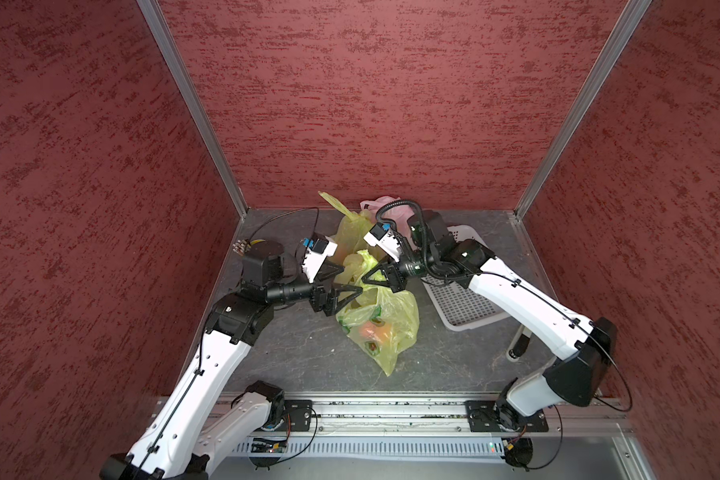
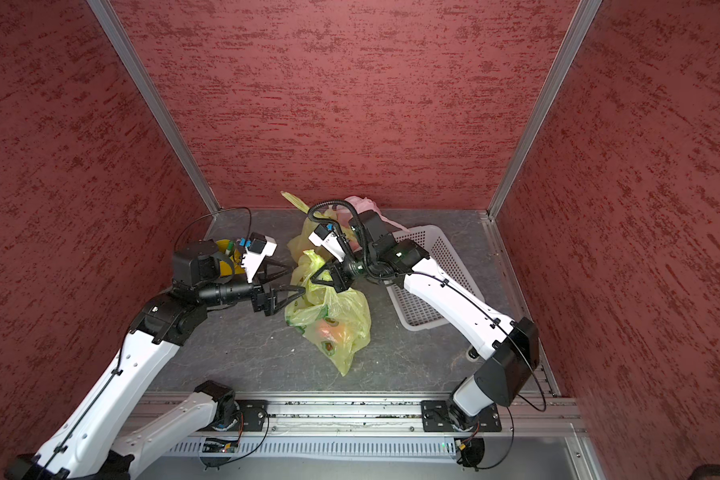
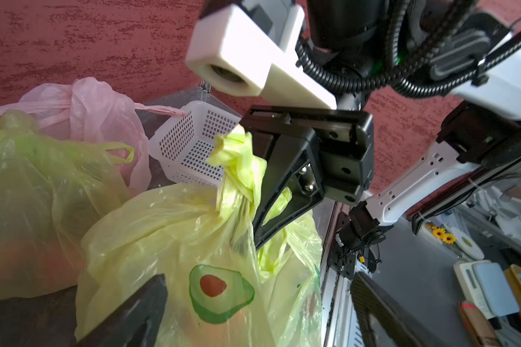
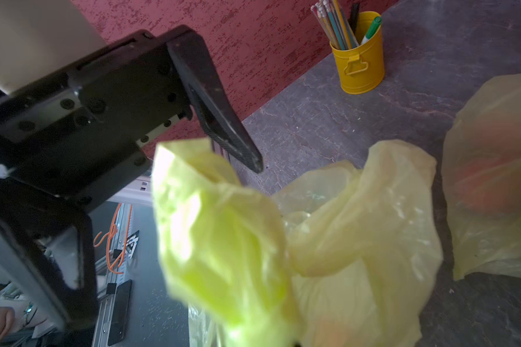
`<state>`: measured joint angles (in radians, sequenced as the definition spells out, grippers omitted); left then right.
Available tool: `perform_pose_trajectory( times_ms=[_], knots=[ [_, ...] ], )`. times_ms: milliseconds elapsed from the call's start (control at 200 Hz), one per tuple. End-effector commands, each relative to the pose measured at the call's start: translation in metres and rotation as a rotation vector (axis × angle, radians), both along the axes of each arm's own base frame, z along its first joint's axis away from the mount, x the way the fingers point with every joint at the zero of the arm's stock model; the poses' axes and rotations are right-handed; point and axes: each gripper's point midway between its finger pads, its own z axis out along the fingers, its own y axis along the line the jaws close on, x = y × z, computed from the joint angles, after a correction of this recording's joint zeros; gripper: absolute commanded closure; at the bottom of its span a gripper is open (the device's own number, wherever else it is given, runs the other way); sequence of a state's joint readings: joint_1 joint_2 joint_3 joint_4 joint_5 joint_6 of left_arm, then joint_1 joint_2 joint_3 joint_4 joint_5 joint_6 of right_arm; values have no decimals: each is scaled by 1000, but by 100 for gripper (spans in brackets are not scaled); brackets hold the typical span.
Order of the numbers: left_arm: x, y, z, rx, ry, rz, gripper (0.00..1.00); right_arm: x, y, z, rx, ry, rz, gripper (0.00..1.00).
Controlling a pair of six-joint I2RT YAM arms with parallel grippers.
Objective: Place the peach into a plastic bag & tie a knot
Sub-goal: Cross the plastic bag at the center of the board.
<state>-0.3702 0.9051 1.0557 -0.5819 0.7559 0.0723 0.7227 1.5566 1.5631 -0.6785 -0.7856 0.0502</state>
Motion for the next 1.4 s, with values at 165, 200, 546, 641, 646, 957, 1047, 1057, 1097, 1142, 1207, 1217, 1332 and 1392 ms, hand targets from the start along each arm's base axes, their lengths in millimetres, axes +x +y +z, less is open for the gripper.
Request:
perform_pose_trajectory(
  times_ms=[165,200,546,641,646,957,1047,1057,1097,1142,1207,1217,1332,1392],
  knots=[
    [-9,-23,-6,13,-146,-144,0,-23,-1,11,27,21,141,100],
    [-6,-25,-14,46,-134,-139,0,-25,-1,15,33,16,149,100],
    [19,-17,-42,242,-306,42,0,-36,-2,28,75,28,201,100],
    [28,-14,-44,258,-337,93,0,-37,-1,28,81,37,211,100],
    [29,-14,-45,261,-336,96,0,-37,-1,29,82,36,211,100],
    [46,-17,-37,208,-312,179,37,-42,-1,28,100,55,231,100],
    [49,-16,-37,197,-290,199,87,-43,-3,28,103,57,229,100],
    [49,-16,-37,197,-289,200,90,-44,-3,28,102,57,229,100],
    [50,-15,-35,191,-286,208,100,-45,-3,27,102,58,228,100],
    [48,-14,-35,187,-286,210,100,-45,-4,28,102,55,226,98],
    [49,-11,-33,184,-291,225,100,-46,-5,27,100,55,223,94],
    [48,-10,-33,183,-293,226,100,-46,-6,27,99,55,222,94],
    [48,-5,-25,175,-292,240,100,-43,-7,19,70,54,193,90],
    [46,-5,-20,173,-286,234,100,-39,-7,11,46,60,177,90]
  ],
)
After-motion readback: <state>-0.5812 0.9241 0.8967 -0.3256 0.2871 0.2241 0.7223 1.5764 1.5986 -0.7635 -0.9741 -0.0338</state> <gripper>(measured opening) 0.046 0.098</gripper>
